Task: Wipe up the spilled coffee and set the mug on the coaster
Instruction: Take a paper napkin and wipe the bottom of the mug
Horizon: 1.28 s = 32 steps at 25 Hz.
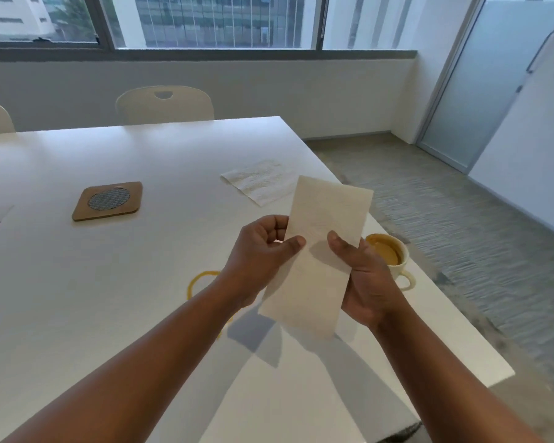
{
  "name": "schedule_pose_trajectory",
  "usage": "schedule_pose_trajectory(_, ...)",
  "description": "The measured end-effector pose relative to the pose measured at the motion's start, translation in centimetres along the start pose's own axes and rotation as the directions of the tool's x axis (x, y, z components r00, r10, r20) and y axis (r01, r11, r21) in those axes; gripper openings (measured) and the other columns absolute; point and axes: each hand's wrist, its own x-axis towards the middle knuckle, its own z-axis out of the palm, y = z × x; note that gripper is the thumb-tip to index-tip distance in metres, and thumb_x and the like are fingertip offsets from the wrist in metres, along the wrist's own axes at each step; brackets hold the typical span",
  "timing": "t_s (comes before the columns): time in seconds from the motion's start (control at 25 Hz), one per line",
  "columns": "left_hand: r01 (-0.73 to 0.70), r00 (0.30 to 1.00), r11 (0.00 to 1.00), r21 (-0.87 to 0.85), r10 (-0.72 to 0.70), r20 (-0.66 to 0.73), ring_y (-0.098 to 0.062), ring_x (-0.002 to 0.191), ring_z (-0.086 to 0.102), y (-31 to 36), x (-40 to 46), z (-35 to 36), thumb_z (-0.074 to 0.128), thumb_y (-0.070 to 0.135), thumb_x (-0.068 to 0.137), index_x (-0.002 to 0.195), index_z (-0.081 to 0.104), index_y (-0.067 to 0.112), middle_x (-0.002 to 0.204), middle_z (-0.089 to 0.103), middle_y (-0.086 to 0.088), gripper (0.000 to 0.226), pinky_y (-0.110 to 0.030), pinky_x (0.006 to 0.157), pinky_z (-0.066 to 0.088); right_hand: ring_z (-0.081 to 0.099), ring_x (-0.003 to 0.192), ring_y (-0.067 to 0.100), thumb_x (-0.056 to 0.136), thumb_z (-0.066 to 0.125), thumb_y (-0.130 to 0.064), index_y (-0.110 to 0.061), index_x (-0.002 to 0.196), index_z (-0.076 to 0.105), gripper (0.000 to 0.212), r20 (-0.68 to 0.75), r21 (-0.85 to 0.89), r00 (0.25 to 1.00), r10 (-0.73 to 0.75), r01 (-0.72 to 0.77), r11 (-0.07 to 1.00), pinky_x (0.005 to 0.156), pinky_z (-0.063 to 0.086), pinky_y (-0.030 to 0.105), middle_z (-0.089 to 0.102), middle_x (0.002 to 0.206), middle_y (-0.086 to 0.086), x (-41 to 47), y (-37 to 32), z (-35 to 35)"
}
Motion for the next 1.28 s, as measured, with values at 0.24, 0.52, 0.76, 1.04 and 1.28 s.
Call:
schedule_pose_trajectory(0.24, -0.069, 0.997, 0.988, 0.141, 0.073, -0.027, -0.017, 0.087, 0.068, -1.4, 1.4, 5.8, 0.077, 0.017, 0.087, 0.11, 0.071, 0.024, 0.101, 0.072, 0.003, 0.025, -0.038, 0.083, 0.058, 0.067, 0.114, 0.042, 0.086, 0.067, -0.027, -0.009, 0.131, 0.063, 0.049, -0.334, 0.083, 0.937, -0.099, 0.134, 0.987, 0.087, 0.059, 0.053, 0.071, 0.125, 0.02, -3.6, -2.8, -4.5)
schedule_pose_trajectory(0.52, 0.003, 0.994, 0.882, 0.472, -0.054, 0.096, -0.019, 0.146, 0.034, -5.4, 2.6, 10.6, 0.096, 0.043, 0.067, 0.153, 0.02, 0.044, 0.162, 0.033, 0.004, 0.115, -0.047, 0.119, 0.037, 0.076, 0.095, 0.037, 0.092, 0.06, -0.03, -0.013, 0.115, 0.077, 0.033, -0.528, 0.205, 0.846, -0.071, 0.208, 0.957, 0.074, 0.061, 0.05, 0.077, 0.11, 0.016, -8.6, -4.4, -12.4)
schedule_pose_trajectory(0.76, -0.017, 0.996, 0.856, 0.517, -0.029, 0.081, -0.022, 0.146, 0.036, -8.4, 3.2, 12.7, 0.095, 0.046, 0.067, 0.152, 0.024, 0.038, 0.16, 0.037, 0.005, 0.112, -0.046, 0.114, 0.038, 0.077, 0.077, 0.033, 0.098, 0.052, -0.028, -0.014, 0.093, 0.082, 0.033, -0.649, 0.172, 0.759, -0.052, 0.213, 0.962, 0.061, 0.061, 0.043, 0.079, 0.097, 0.014, -9.8, -4.0, -15.6)
schedule_pose_trajectory(1.04, 0.0, 0.997, 0.868, 0.497, -0.039, 0.069, -0.018, 0.133, 0.042, -9.1, 4.0, 13.3, 0.091, 0.053, 0.06, 0.136, 0.038, 0.041, 0.138, 0.049, 0.012, 0.094, -0.053, 0.111, 0.043, 0.077, 0.072, 0.031, 0.098, 0.05, -0.032, -0.018, 0.076, 0.085, 0.044, -0.669, 0.196, 0.742, 0.044, 0.119, 0.973, 0.069, 0.058, 0.04, 0.08, 0.09, 0.013, -9.0, -2.5, -17.1)
schedule_pose_trajectory(1.28, -0.017, 1.0, 0.851, 0.524, 0.013, 0.012, -0.017, 0.128, 0.042, -9.5, 3.9, 13.8, 0.093, 0.053, 0.066, 0.136, 0.04, 0.04, 0.134, 0.049, 0.012, 0.089, -0.052, 0.109, 0.041, 0.077, 0.07, 0.031, 0.098, 0.052, -0.032, -0.016, 0.083, 0.084, 0.039, -0.655, 0.208, 0.753, 0.067, 0.094, 0.974, 0.06, 0.06, 0.039, 0.079, 0.09, 0.013, -8.4, -2.3, -17.5)
